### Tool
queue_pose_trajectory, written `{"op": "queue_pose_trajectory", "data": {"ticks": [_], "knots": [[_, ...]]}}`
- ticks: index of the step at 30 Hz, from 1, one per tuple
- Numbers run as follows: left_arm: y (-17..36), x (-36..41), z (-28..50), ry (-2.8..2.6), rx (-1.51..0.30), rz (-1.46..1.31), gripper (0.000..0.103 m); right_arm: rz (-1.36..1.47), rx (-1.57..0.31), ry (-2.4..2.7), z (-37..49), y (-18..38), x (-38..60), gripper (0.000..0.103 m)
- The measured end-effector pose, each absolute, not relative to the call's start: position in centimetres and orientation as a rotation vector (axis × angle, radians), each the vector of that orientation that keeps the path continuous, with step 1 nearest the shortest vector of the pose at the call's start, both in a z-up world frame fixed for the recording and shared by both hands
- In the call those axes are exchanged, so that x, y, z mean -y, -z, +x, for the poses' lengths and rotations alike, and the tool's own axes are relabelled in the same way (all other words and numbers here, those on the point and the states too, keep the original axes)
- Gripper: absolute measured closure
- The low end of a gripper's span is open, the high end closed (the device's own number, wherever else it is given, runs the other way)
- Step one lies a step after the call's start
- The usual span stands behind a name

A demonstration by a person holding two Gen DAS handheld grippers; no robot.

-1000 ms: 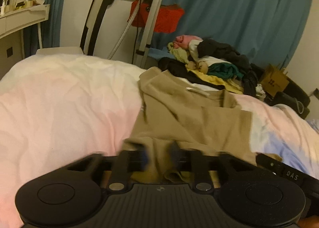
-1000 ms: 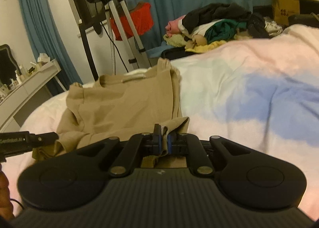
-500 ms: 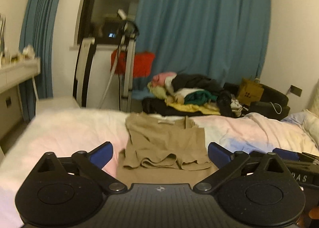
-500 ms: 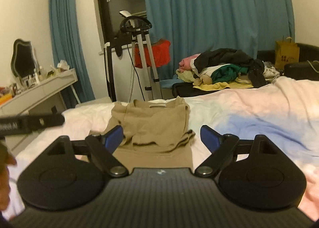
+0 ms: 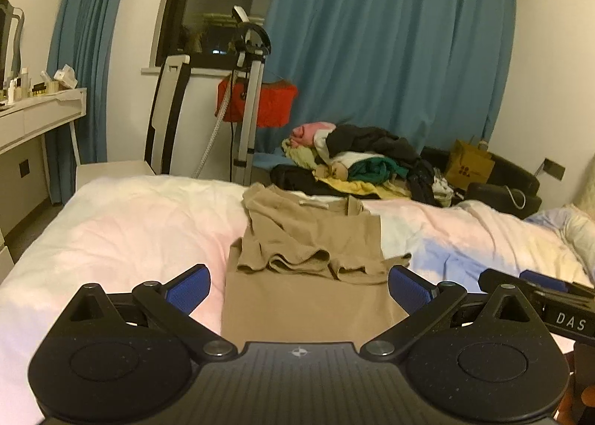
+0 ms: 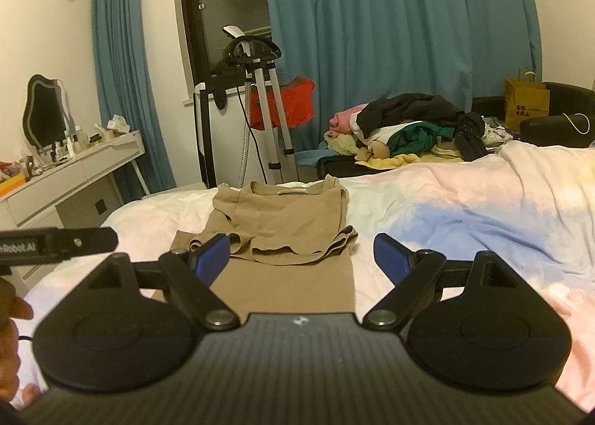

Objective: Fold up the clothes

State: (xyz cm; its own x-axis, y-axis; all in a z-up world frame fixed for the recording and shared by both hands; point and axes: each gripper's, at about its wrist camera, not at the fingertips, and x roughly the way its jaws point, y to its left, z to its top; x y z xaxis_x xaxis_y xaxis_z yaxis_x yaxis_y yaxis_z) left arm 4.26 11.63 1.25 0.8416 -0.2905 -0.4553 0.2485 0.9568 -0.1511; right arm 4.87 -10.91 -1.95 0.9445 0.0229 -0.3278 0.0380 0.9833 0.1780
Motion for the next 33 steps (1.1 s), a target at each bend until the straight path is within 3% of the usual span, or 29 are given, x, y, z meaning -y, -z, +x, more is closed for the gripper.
{"op": "queue_pose_trajectory", "data": {"ticks": [11, 23, 29, 31, 33], "knots": [[1.4, -10.2, 5.5, 0.357, -0.689, -0.122, 0.001, 0.191, -0.357, 0.009, 5.3, 2.4, 11.1, 0.017], [9.2, -12.1, 9.7, 0.361, -1.097, -0.597, 0.004, 0.203, -0.393, 0.028, 5.8, 3.3, 11.1, 0.017], [12.8, -14.2, 11.6, 0.219, -1.12, -0.822, 0.017, 0.356, -0.466, -0.001, 6.6, 4.9, 11.6, 0.017], [13.1, -14.7, 11.7, 0.191, -1.087, -0.854, 0.024, 0.504, -0.528, -0.054, 7.2, 6.2, 12.3, 0.017], [13.2, -15.1, 11.6, 0.152, -1.054, -0.855, 0.037, 0.708, -0.588, -0.136, 7.7, 8.0, 13.2, 0.017]]}}
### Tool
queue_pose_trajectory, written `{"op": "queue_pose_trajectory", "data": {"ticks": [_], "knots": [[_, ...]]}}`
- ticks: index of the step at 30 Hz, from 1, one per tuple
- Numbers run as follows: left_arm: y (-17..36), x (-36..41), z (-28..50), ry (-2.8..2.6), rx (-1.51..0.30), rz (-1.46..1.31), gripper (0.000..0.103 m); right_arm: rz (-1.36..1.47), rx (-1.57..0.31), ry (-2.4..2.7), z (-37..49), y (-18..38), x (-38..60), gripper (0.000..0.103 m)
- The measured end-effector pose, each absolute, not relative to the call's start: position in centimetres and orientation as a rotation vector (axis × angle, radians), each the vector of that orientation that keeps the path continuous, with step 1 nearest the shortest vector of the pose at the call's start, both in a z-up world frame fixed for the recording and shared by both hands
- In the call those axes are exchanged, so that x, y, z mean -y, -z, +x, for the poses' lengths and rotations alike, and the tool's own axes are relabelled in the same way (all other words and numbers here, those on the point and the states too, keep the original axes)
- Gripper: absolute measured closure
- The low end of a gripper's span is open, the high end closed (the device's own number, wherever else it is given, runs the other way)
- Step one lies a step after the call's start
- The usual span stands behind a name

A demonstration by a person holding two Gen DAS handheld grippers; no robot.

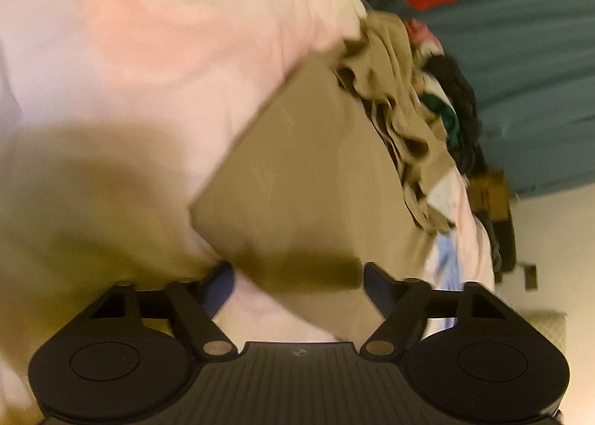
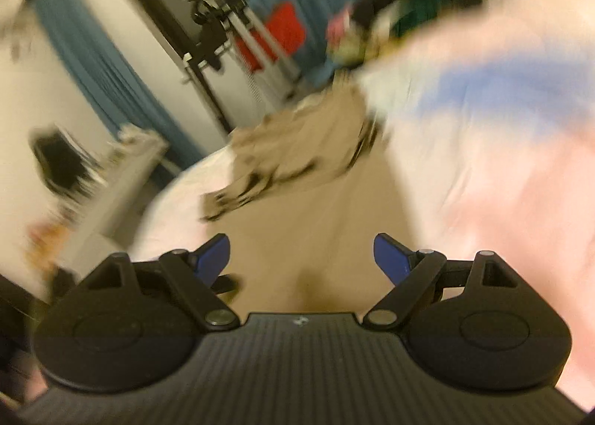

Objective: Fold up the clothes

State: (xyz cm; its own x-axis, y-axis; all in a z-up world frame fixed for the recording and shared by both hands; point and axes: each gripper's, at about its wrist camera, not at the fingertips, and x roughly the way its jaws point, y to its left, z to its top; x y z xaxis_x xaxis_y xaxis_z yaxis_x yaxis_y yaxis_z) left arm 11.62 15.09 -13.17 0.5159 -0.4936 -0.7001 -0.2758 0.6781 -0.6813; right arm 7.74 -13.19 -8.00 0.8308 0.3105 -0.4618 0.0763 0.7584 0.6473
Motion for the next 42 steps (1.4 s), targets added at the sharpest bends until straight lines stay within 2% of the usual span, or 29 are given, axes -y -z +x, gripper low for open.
{"op": "queue_pose_trajectory", "data": {"ticks": [1, 4, 6, 7, 9, 10, 13, 14, 15, 17, 19, 27, 37, 42], "knots": [[13.4, -15.4, 11.6, 0.136, -1.041, -0.872, 0.04, 0.814, -0.616, -0.17, 8.1, 9.1, 13.5, 0.017], [13.8, -16.2, 11.8, 0.103, -1.014, -0.914, 0.058, 1.067, -0.709, -0.255, 9.2, 12.5, 13.2, 0.015], [13.4, -16.7, 12.1, 0.075, -0.983, -0.92, 0.083, 1.175, -0.752, -0.287, 9.8, 14.5, 12.8, 0.015], [13.4, -17.0, 12.1, 0.079, -0.961, -0.932, 0.09, 1.208, -0.764, -0.291, 10.0, 15.2, 12.6, 0.016], [13.0, -17.4, 12.2, 0.093, -0.916, -0.95, 0.096, 1.248, -0.759, -0.273, 10.3, 16.2, 12.5, 0.017], [12.8, -17.6, 12.1, 0.102, -0.894, -0.956, 0.096, 1.257, -0.743, -0.252, 10.4, 16.4, 12.7, 0.018], [11.8, -17.5, 12.0, 0.141, -0.841, -0.972, 0.097, 1.372, -0.658, -0.156, 9.9, 17.3, 14.3, 0.032], [11.4, -17.3, 12.0, 0.156, -0.821, -0.975, 0.097, 1.392, -0.641, -0.132, 9.7, 17.6, 14.8, 0.044], [10.9, -17.3, 11.9, 0.168, -0.806, -0.972, 0.097, 1.376, -0.636, -0.093, 9.5, 17.6, 15.1, 0.051], [9.9, -17.4, 11.7, 0.191, -0.778, -0.968, 0.097, 1.332, -0.629, -0.016, 9.0, 17.4, 15.6, 0.082], [9.0, -17.8, 11.2, 0.223, -0.773, -0.985, 0.098, 1.326, -0.596, 0.011, 8.5, 17.2, 15.8, 0.089], [6.5, -18.2, 9.2, 0.298, -0.75, -0.967, 0.099, 1.174, -0.436, -0.015, 5.1, 11.7, 15.2, 0.092], [1.8, -19.3, -4.1, 0.406, -0.662, -0.943, 0.099, 1.106, -0.374, -0.067, -7.9, 5.6, 15.9, 0.093], [1.2, -19.1, -9.7, 0.383, -0.67, -0.955, 0.099, 1.048, -0.355, -0.044, -13.9, 4.7, 14.9, 0.092]]}}
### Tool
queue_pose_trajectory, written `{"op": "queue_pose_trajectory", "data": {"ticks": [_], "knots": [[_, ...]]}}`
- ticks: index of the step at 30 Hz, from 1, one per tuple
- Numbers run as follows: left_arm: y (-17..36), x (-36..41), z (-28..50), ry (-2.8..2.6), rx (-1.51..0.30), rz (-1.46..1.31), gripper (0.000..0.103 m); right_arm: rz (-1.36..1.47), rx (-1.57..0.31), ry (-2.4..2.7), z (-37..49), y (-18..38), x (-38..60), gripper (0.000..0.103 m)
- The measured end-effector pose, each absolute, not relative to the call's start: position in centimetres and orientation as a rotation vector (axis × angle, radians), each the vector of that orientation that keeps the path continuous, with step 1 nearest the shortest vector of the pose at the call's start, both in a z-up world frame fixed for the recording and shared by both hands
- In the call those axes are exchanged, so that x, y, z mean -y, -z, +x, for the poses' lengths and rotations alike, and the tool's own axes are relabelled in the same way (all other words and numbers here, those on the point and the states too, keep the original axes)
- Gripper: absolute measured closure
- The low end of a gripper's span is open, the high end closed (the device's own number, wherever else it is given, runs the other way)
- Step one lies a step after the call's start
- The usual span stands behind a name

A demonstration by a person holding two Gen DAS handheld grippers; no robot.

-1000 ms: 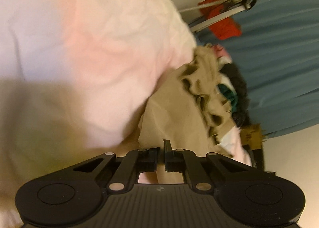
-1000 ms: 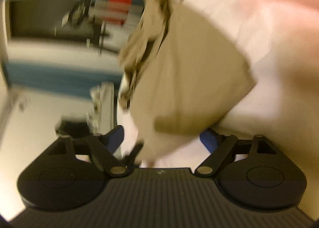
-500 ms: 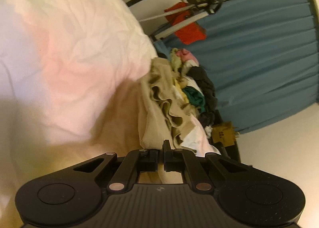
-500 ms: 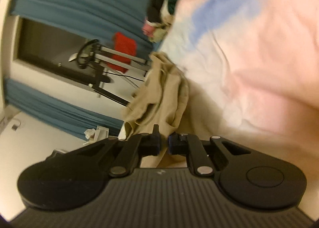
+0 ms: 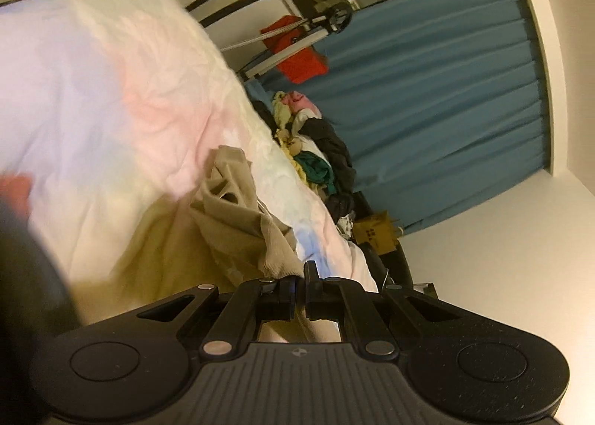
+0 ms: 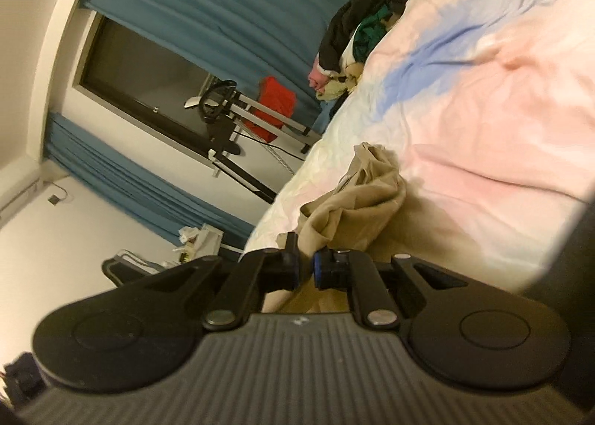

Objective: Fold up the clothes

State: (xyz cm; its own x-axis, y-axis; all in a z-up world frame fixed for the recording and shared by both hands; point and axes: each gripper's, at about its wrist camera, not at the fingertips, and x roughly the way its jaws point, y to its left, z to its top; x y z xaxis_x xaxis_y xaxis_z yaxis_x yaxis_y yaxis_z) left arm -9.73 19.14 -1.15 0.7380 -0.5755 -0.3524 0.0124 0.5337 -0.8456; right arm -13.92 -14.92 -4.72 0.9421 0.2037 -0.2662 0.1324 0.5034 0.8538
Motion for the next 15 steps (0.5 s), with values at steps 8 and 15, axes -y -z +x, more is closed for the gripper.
{"op": "queue_pose_trajectory", "data": {"ticks": [8, 15], "knots": [[-0.2, -17.1, -3.5, 0.346, -0.723, -0.889, 0.097, 1.036, -0.369, 0.006, -9.4, 3.7, 16.0, 0.092], [-1.7, -13.5, 8.7, 0.267, -0.754, -0.732, 0.097, 1.072, -0.426, 0.076, 3.3, 3.6, 18.0, 0.091]]}}
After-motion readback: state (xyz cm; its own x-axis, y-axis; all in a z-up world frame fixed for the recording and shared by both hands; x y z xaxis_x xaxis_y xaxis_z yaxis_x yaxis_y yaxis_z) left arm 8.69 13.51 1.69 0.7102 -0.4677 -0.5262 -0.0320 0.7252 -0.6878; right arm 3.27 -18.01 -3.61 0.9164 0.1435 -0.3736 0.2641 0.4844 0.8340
